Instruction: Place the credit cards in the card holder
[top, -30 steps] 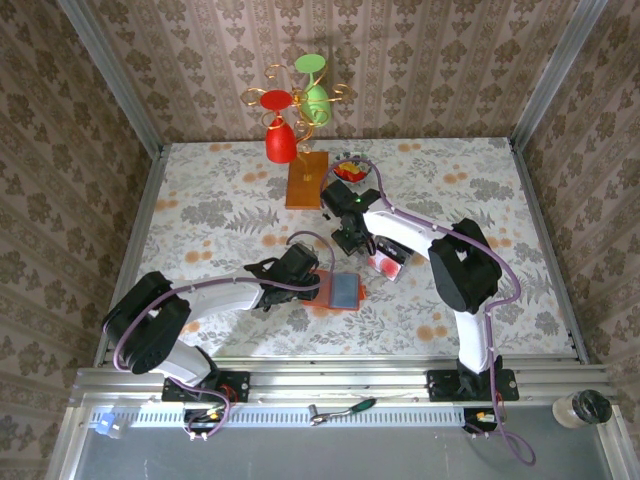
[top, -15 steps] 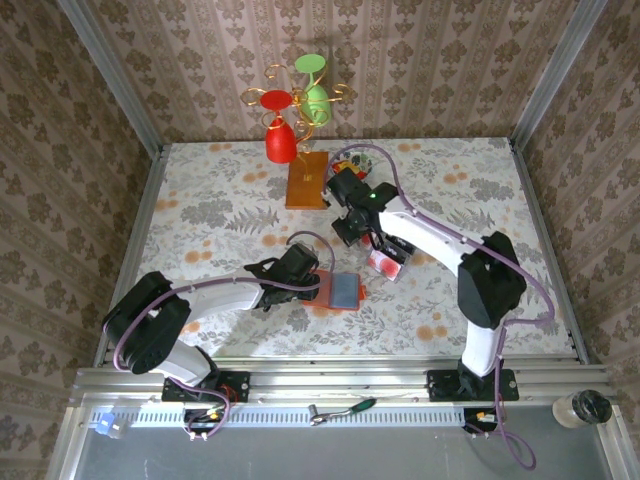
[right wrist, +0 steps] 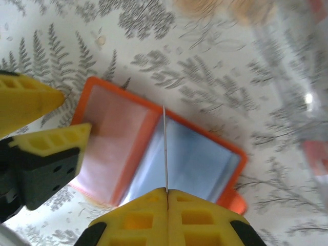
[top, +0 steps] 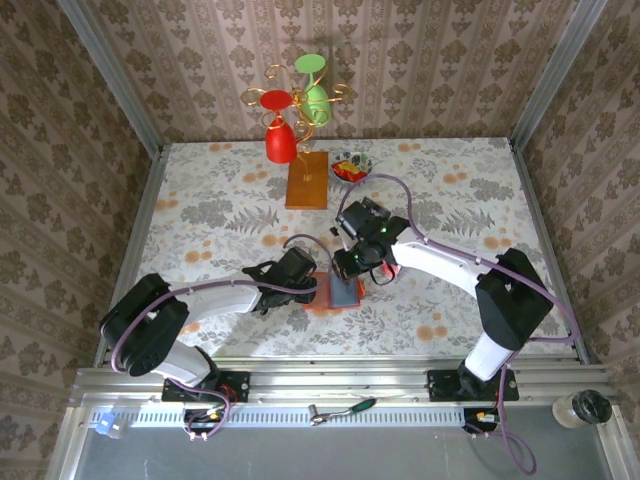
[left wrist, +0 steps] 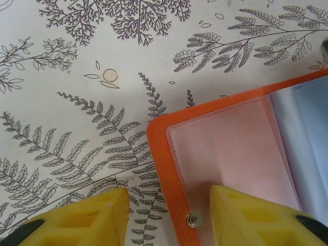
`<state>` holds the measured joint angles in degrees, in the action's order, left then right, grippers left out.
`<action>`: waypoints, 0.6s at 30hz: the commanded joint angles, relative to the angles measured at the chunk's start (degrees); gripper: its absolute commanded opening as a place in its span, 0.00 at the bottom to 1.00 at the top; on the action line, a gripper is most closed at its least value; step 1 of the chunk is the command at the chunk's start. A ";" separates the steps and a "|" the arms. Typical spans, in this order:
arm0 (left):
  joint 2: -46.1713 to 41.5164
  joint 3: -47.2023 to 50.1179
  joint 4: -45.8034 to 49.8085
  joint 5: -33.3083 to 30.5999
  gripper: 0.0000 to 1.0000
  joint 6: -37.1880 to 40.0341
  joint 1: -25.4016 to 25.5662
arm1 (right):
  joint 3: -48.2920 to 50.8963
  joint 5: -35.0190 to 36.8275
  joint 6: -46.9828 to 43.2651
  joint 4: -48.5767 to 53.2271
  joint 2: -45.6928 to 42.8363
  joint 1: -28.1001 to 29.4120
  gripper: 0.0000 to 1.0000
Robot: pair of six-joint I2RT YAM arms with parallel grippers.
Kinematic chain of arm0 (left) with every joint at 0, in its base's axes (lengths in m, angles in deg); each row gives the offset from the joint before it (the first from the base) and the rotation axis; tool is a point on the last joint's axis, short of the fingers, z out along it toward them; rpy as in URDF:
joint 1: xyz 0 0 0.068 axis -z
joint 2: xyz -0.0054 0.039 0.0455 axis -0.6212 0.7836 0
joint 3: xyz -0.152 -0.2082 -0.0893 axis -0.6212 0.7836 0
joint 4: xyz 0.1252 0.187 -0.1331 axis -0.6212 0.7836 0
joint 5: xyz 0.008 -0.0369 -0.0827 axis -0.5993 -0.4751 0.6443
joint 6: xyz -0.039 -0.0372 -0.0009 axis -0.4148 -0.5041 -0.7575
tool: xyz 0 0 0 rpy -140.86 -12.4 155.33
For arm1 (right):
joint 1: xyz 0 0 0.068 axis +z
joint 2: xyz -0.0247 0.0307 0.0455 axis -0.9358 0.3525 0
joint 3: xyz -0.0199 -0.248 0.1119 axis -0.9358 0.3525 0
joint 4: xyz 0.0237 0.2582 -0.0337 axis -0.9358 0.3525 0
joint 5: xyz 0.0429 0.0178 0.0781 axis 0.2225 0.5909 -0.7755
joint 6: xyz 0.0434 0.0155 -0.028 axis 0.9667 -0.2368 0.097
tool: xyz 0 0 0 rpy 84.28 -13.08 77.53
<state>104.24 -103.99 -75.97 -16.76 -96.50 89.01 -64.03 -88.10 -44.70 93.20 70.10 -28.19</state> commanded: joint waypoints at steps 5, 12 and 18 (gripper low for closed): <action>-0.88 0.91 -0.19 -1.24 0.47 -0.89 0.12 | 1.65 -3.04 5.23 -5.13 -0.69 2.77 0.00; -1.06 0.83 -0.19 -1.42 0.47 -0.74 0.11 | 1.98 -2.91 6.04 -5.60 1.13 3.43 0.00; -1.54 0.05 0.39 -1.66 0.47 -0.22 -0.15 | 3.19 -2.55 7.22 -7.02 3.20 3.62 0.00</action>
<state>104.21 -103.97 -75.99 -16.96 -96.48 88.99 -61.97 -90.48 -38.98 87.25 71.56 -25.05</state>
